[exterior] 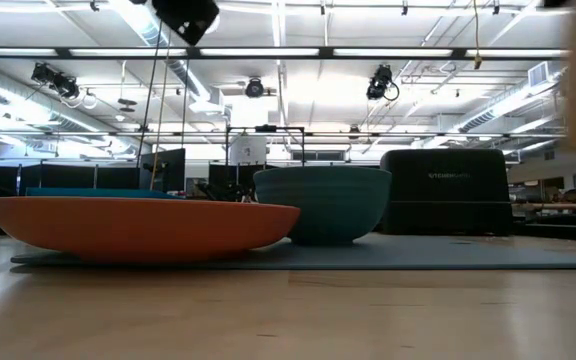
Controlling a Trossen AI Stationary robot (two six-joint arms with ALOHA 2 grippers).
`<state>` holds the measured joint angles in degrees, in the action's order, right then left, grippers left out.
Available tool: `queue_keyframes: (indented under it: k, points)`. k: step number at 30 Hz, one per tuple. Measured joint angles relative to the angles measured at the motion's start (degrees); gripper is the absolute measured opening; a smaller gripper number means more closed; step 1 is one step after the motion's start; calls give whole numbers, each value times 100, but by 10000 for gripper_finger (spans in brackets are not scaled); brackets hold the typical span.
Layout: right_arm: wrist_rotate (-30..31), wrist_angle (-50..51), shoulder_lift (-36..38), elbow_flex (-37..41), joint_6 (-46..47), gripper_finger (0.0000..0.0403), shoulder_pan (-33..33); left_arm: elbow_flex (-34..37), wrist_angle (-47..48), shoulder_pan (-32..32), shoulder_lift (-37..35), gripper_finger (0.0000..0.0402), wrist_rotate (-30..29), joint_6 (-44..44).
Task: Arrange a breakfast setting
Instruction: Put the yellow cup on the blue table mat to the top right of the green bowl
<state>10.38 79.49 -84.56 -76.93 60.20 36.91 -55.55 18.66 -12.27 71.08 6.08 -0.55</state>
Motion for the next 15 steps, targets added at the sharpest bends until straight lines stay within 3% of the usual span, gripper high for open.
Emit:
queue_keyframes:
  k: [9,15]
  points:
    - [-89,-314,118,0,-1007,13,-3021,-4,407,61,-224,144,-27,-311]
    - [-551,-786,-330,-4,-1919,13,-4360,-4,601,59,-224,144,-27,-317]
